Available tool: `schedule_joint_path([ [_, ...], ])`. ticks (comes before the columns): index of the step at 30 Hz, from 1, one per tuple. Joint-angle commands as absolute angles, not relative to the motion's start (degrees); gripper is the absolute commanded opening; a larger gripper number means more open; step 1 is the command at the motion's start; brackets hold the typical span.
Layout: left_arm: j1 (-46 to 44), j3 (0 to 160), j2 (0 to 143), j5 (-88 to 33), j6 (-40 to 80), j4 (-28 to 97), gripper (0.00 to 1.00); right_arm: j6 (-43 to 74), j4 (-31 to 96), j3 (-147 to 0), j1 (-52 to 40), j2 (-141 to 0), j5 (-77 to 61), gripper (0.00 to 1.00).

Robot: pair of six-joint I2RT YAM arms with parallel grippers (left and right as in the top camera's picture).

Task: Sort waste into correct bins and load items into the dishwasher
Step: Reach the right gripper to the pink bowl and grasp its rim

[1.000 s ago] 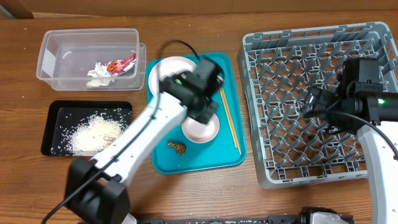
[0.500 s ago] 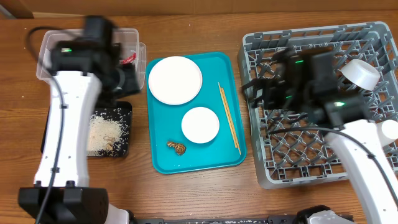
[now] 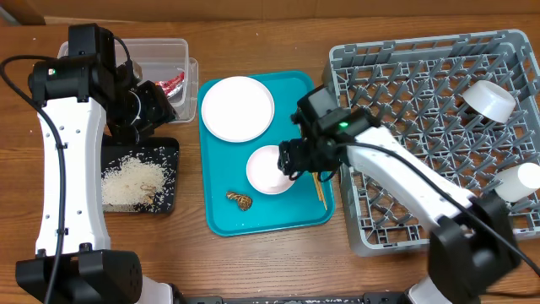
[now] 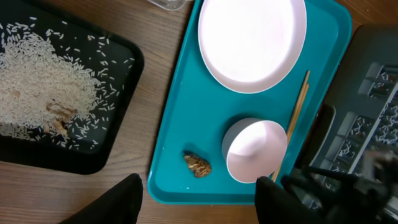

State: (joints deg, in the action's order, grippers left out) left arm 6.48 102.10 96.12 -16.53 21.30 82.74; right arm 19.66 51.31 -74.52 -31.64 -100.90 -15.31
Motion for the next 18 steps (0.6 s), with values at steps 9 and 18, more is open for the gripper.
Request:
schedule_joint_path([
  [9,6.2,103.6,94.8,-17.4,21.9,82.8,0.63,24.1,47.7,-74.8,-33.3,-107.5,-15.0,0.19],
  [18,6.2,103.6,94.8,-17.4,21.8,83.2,0.63,28.0,47.1,-72.3,-33.3,-107.5,-12.0,0.25],
])
